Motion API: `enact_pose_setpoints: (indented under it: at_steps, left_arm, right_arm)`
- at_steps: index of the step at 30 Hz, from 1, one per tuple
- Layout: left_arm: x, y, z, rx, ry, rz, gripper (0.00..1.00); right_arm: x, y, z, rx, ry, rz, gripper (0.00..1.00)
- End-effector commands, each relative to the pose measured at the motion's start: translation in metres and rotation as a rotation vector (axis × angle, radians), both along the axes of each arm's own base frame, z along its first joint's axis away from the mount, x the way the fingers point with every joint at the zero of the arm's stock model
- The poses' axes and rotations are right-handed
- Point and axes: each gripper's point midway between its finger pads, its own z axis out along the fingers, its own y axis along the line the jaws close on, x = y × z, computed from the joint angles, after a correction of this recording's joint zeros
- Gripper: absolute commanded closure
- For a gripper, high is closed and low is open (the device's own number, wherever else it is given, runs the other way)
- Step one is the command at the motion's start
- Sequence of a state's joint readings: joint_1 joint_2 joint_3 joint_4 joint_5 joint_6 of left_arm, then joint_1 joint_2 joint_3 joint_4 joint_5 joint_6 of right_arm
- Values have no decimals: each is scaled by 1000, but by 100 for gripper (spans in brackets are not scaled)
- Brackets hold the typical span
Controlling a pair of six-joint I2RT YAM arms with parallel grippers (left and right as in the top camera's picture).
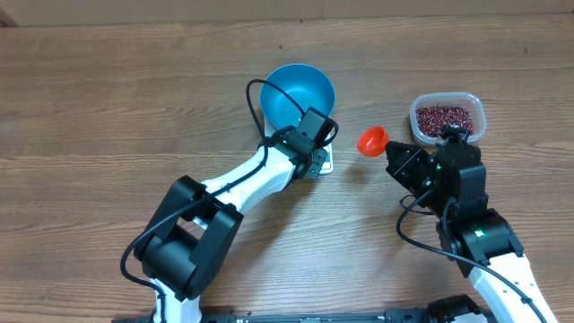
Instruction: Scoop item into bowl and weigh 150g on scale
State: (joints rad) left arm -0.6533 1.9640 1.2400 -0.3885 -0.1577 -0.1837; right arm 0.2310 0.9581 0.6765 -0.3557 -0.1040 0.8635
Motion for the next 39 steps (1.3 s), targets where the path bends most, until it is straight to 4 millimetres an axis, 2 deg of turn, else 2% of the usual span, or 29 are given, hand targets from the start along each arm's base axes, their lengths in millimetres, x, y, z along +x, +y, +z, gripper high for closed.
enact_pose_setpoints:
  at_steps: [1,39]
  left_arm:
    - [-12,4,-15,15,50,-15,96]
    - [-16,1,-16,-3,69,-15,96]
  right_arm:
    - [2,1,15,10,-41,-2,96]
    - [3,1,16,11,-44,-1,96]
